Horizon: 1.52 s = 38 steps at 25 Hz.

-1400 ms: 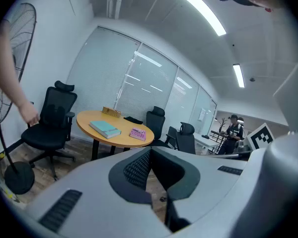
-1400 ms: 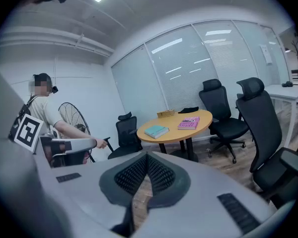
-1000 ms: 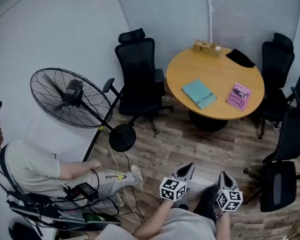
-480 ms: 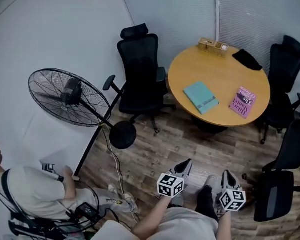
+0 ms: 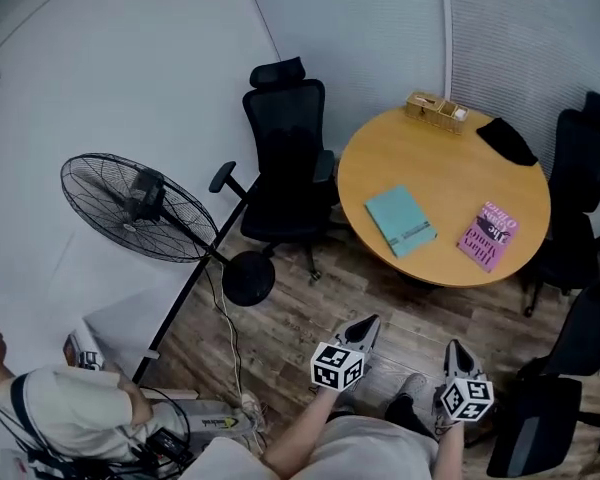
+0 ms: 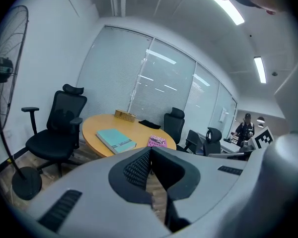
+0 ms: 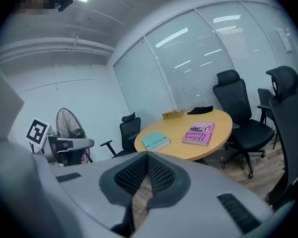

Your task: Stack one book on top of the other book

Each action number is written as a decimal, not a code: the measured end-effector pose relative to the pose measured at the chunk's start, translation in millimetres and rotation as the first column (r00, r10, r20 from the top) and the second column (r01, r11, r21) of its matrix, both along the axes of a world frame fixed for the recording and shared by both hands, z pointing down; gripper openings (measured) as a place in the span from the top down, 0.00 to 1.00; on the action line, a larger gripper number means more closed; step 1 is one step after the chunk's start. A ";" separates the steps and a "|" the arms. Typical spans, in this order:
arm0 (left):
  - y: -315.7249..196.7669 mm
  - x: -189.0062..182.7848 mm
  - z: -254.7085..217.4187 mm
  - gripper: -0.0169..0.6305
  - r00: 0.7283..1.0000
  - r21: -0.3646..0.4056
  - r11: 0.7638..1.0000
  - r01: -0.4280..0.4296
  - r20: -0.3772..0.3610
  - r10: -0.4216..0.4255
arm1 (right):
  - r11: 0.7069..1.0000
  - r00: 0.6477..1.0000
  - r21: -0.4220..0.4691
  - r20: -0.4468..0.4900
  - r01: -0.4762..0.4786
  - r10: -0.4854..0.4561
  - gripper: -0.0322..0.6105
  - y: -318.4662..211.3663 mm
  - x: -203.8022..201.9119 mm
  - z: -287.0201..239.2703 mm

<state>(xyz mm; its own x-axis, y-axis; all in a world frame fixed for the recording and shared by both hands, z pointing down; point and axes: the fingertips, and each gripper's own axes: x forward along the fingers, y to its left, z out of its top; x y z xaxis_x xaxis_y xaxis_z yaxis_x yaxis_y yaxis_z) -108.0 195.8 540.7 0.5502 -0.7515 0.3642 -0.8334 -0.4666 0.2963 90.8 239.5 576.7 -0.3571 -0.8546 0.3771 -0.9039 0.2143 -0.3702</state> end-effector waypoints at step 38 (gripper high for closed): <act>-100.7 45.1 29.9 0.93 0.989 -0.048 0.990 0.130 0.078 -0.126 | 0.989 0.990 -0.044 -0.022 0.140 -0.141 0.92 -138.3 68.7 25.7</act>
<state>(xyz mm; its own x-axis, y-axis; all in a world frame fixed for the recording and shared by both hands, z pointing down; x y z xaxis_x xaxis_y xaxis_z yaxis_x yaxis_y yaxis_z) -62.9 95.1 570.6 0.4206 -0.7924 0.4418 -0.9059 -0.3400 0.2526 159.6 101.2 602.4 -0.4620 -0.7797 0.4226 -0.8753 0.3241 -0.3589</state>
